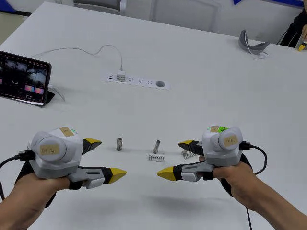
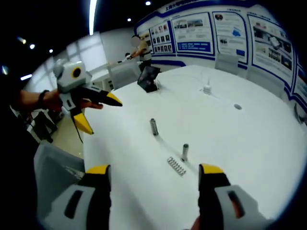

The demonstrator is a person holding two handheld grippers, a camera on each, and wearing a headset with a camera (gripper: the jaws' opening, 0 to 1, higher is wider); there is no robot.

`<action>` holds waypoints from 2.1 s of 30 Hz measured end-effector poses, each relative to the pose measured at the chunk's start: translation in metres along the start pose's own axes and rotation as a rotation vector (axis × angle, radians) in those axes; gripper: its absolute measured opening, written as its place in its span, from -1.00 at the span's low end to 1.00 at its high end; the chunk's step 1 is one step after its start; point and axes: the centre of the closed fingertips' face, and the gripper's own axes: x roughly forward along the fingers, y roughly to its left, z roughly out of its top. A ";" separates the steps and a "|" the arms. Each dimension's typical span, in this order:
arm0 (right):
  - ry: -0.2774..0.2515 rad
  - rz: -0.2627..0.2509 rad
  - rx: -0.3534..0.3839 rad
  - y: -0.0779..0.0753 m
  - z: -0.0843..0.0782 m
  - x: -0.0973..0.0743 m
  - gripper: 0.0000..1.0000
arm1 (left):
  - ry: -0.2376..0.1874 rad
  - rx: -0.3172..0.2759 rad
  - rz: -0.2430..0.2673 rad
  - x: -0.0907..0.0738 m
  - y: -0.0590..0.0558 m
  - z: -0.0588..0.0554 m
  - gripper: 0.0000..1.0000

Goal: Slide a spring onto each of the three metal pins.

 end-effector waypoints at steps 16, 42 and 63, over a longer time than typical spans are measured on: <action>0.001 -0.045 0.030 -0.007 -0.018 -0.022 0.54 | 0.049 0.079 -0.094 0.033 -0.024 0.005 0.33; -0.003 -0.065 0.046 0.001 -0.031 -0.056 0.58 | 0.107 0.036 -0.171 0.112 -0.036 -0.005 0.24; 0.005 -0.078 0.106 0.005 -0.054 -0.068 0.55 | 0.159 -0.024 -0.151 0.166 -0.026 -0.025 -0.05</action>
